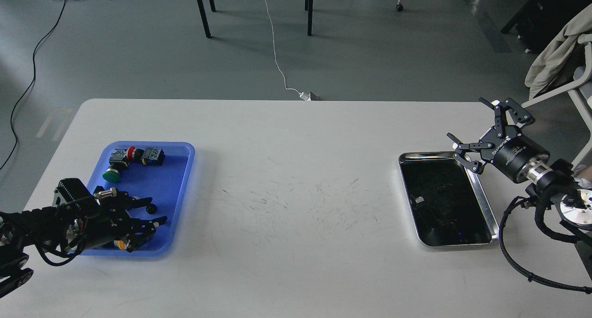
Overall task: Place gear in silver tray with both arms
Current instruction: 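Lower the left gripper into the blue tray and grasp another black gear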
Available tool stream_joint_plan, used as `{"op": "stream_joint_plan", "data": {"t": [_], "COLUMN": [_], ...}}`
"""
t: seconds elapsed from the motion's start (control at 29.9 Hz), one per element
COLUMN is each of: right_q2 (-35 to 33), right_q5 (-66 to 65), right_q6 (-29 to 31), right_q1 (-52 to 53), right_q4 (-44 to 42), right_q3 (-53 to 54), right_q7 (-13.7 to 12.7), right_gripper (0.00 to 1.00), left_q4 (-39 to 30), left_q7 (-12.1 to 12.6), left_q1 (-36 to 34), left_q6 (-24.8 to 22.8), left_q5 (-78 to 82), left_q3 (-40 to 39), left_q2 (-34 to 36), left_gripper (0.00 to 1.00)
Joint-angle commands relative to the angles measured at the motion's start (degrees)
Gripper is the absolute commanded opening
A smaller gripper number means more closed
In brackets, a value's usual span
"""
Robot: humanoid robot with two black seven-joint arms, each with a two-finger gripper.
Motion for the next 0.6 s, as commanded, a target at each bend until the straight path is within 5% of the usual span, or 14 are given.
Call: {"op": "stream_joint_plan", "data": {"t": [0.0,0.57], "right_q2": [0.08,-0.09], "right_q5": [0.0,0.0], "right_q6": [0.0,0.0], "right_q1": [-0.09,0.0], "right_q4": [0.0,0.44], "right_q3": [0.0,0.0], "right_q7": [0.0,0.09], "right_gripper": [0.97,0.97], "left_q4": [0.54,2.21], "left_q7": [-0.4,-0.93], "left_q1": [-0.18,-0.44], "left_q6": [-0.01,-0.19], "left_q5": [-0.22,-3.2], "left_q3": [0.0,0.0], "left_q2": [-0.02,0.25], "left_gripper": [0.51,0.19]}}
